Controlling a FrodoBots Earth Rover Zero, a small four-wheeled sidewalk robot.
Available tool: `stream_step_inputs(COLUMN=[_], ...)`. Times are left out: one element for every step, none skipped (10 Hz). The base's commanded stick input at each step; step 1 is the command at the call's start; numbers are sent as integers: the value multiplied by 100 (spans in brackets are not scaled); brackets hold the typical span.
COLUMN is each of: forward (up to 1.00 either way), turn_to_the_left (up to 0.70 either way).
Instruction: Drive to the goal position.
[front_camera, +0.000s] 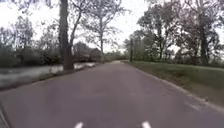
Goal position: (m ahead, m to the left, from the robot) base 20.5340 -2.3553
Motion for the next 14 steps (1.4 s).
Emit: stream_step_inputs(forward=[100,100,100,100,100,100,100,100,100,100,100,100,100,100], turn_to_the_left=[0,0,0,0,0,0,0,0,0,-14,-27,-27,-27,-27])
